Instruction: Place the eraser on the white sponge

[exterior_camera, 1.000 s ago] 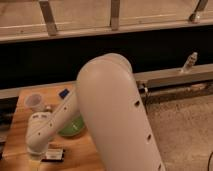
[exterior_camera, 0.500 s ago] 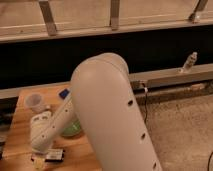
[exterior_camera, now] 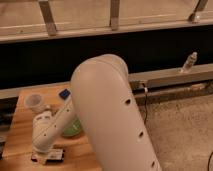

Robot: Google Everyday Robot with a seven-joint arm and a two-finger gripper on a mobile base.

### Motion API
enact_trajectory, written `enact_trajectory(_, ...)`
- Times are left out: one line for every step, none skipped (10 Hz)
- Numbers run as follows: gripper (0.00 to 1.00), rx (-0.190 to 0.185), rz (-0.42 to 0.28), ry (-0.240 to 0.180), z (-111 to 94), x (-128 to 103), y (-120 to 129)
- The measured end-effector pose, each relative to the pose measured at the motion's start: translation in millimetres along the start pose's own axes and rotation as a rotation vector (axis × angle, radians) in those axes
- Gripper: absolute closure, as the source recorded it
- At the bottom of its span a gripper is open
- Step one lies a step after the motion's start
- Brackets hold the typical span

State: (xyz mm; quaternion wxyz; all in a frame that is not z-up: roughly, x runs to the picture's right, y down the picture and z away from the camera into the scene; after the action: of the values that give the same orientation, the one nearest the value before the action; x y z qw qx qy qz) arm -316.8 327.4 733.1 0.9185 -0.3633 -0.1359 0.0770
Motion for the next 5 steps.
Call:
enact_trajectory(0.72,0.001,-0.005,-0.005,-2.1,-0.9,-0.4)
enact_trajectory(0.8,0.002,-0.006,-0.01,-4.3,-2.0,-0.2)
enact_trajectory(0.91,0.004,-0.009,-0.016,-8.0,-3.9,-0.6)
enact_trajectory(0.98,0.008,-0.011,-0.027,-12.8,-6.2,-1.0)
enact_trajectory(1.0,0.019,-0.012,-0.052,-24.2,-9.9,-3.4)
